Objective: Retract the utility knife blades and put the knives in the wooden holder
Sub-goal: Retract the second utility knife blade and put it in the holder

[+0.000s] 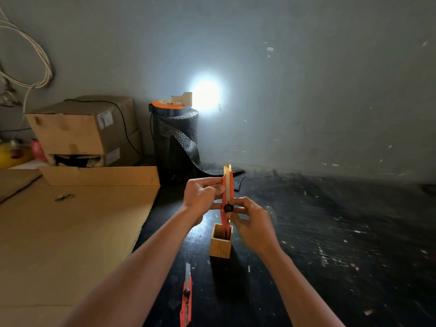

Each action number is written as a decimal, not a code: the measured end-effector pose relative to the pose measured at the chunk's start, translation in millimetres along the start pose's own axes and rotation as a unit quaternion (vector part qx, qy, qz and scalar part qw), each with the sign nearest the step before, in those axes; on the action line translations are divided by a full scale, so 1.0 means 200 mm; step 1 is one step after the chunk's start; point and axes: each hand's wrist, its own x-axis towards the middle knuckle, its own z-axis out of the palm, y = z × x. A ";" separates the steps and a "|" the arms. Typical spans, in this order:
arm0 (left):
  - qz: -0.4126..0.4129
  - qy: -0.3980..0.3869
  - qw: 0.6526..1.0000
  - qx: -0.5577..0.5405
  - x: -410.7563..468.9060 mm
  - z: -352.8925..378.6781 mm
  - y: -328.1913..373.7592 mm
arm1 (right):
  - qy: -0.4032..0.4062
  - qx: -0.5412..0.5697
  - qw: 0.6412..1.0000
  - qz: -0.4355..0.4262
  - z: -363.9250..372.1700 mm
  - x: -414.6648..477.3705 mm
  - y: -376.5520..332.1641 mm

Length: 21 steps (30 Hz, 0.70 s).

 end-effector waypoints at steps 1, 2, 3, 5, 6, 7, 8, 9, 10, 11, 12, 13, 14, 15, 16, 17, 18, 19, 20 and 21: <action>0.005 -0.002 1.000 0.005 0.00 0.00 0.00 | 0.002 0.000 1.000 0.001 0.00 0.00 0.00; 0.010 -0.007 1.000 0.009 -0.01 0.00 0.00 | 0.004 -0.002 1.000 0.001 0.00 0.00 0.00; 0.016 -0.011 1.000 0.014 -0.01 0.00 0.00 | 0.007 -0.003 1.000 0.002 0.00 0.01 0.00; 0.028 -0.015 0.999 0.029 -0.01 -0.01 0.01 | 0.012 -0.003 1.000 -0.002 0.01 0.00 -0.01; 0.032 -0.014 0.999 0.036 -0.01 -0.01 0.02 | 0.016 -0.005 1.000 -0.010 0.01 0.00 -0.01; 0.034 -0.012 0.998 0.041 -0.01 -0.02 0.02 | 0.018 -0.006 1.000 -0.017 0.02 0.00 -0.01; 0.037 -0.010 0.998 0.046 -0.01 -0.02 0.02 | 0.018 -0.007 1.000 -0.019 0.02 0.00 0.00; 0.039 -0.008 0.998 0.049 -0.01 -0.02 0.02 | 0.020 -0.006 1.000 -0.016 0.03 -0.01 0.00; 0.042 -0.008 0.998 0.054 -0.01 -0.02 0.02 | 0.023 -0.006 1.000 -0.010 0.04 -0.01 0.00; 0.045 -0.007 0.997 0.058 -0.01 -0.02 0.01 | 0.030 -0.005 1.000 -0.003 0.04 -0.01 0.00; 0.046 -0.007 0.997 0.061 -0.02 -0.02 0.01 | 0.039 -0.008 0.999 0.001 0.04 0.00 0.00; 0.046 -0.006 0.997 0.062 -0.02 -0.02 0.00 | 0.046 -0.009 0.999 0.003 0.05 0.00 0.00; 0.045 -0.005 0.997 0.060 -0.02 -0.02 0.00 | 0.045 -0.006 0.999 -0.001 0.04 0.00 0.00; 0.044 -0.004 0.997 0.056 -0.02 -0.02 0.00 | 0.038 0.001 0.999 -0.009 0.04 -0.01 -0.01; 0.043 -0.003 0.998 0.053 -0.02 -0.03 0.00 | 0.030 0.002 0.999 -0.021 0.04 -0.02 0.00; 0.042 -0.003 0.998 0.051 -0.02 -0.03 0.01 | 0.026 -0.004 0.999 -0.031 0.04 -0.02 0.00; 0.042 -0.003 0.998 0.052 -0.02 -0.03 0.01 | 0.025 -0.014 0.999 -0.039 0.04 -0.01 0.00; 0.043 -0.004 0.998 0.054 -0.02 -0.03 0.01 | 0.025 -0.023 0.999 -0.041 0.04 -0.01 0.00; 0.044 -0.004 0.997 0.057 -0.02 -0.03 0.02 | 0.026 -0.026 0.999 -0.039 0.04 -0.01 0.00; 0.046 -0.003 0.997 0.061 -0.02 -0.03 0.01 | 0.029 -0.026 0.999 -0.036 0.05 -0.01 0.00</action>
